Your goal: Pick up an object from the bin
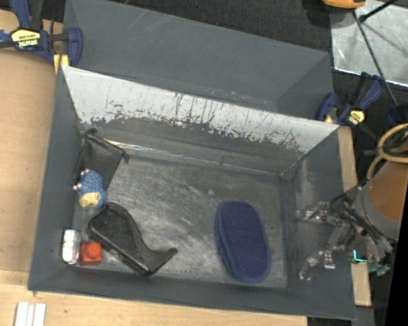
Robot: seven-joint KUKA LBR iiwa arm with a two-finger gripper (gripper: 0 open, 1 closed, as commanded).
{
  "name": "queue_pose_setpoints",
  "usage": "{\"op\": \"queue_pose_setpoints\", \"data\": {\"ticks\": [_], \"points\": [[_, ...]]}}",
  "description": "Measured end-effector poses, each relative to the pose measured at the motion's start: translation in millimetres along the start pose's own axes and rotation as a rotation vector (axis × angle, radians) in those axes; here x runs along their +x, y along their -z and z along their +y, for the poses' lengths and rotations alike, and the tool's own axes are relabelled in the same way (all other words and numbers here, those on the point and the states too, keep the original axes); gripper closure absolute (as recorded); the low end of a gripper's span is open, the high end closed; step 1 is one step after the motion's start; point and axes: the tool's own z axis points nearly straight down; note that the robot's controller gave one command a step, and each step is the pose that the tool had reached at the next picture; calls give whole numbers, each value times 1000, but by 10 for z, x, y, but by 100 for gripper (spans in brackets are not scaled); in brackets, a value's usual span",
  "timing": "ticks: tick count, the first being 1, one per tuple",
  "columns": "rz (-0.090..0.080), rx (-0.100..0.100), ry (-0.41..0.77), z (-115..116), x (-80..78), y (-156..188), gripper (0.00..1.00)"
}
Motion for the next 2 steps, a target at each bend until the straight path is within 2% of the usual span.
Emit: {"op": "queue_pose_setpoints", "data": {"ticks": [1,2], "points": [[-15,11,459,821,-324,-912,0],[-19,12,459,821,-336,-895,100]]}}
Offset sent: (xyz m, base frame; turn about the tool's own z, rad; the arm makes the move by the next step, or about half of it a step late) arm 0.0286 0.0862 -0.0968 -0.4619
